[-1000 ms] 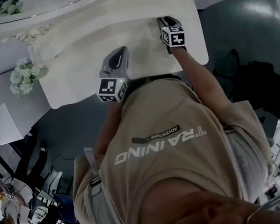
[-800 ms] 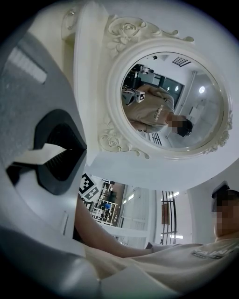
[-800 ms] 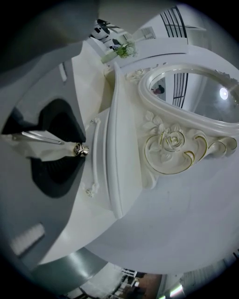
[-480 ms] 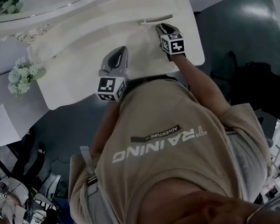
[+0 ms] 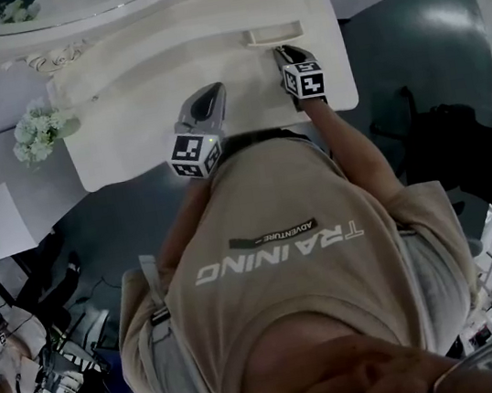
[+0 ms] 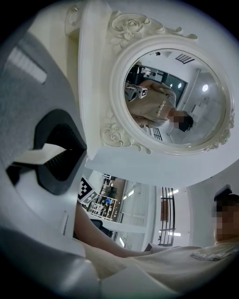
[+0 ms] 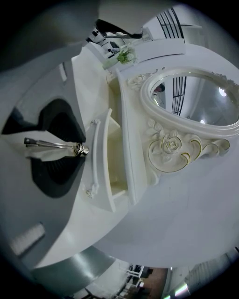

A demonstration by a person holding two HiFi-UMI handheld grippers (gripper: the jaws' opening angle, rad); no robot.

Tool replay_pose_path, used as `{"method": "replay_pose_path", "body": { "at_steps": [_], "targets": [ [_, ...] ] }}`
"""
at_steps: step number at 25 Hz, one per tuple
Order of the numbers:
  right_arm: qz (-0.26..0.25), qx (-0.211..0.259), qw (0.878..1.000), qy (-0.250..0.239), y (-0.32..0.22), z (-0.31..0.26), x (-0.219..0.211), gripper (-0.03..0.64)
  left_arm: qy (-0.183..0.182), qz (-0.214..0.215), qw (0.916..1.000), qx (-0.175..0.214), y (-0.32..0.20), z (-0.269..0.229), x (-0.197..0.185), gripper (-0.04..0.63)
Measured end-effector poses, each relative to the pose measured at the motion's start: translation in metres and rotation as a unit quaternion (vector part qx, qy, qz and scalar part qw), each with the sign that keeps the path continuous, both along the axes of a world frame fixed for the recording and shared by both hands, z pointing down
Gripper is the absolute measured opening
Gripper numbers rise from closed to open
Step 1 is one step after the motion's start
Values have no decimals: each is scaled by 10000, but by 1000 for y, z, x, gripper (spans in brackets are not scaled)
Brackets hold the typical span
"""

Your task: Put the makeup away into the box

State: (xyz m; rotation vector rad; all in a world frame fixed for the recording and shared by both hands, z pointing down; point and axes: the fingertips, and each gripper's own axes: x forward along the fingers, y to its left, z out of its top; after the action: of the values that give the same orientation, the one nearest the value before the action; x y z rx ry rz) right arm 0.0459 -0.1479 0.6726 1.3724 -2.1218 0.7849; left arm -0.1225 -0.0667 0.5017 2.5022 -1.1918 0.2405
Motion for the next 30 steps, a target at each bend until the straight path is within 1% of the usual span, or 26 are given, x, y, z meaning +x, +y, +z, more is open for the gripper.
{"method": "replay_pose_path", "body": {
  "at_steps": [4,10,16,18,21,23,26,28,30],
  "targets": [
    [28,-28,10000,-19,5,0,-2,103,-11,9,10000,16,4,0,-4,8],
    [66,-57,9999,-65,14,0,-1,103,47,55,10000,-67,6,4,-5,6],
    [156,-76,9998,-41,15,0,-2,103,170,97,9998,-106,7,4,-2,7],
    [77,-3,10000,-3,16,-2,-1,104,181,91,9997,-104,6,4,0,7],
    [-143,218,9996,-76,19,-14,1,126,178,70,9998,-63,3,2,0,6],
    [-321,182,9993,-68,27,-18,4,126,197,45,9998,-30,1,1,-2,7],
    [-566,71,9983,92,42,-16,12,126,179,15,9998,54,-3,-2,-5,6],
    [-600,-3,9980,176,50,-14,18,126,154,26,9998,110,-5,-5,-4,7],
    [-524,-41,9984,212,55,-11,22,126,120,82,9998,142,-9,-7,-3,7]
  ]
}}
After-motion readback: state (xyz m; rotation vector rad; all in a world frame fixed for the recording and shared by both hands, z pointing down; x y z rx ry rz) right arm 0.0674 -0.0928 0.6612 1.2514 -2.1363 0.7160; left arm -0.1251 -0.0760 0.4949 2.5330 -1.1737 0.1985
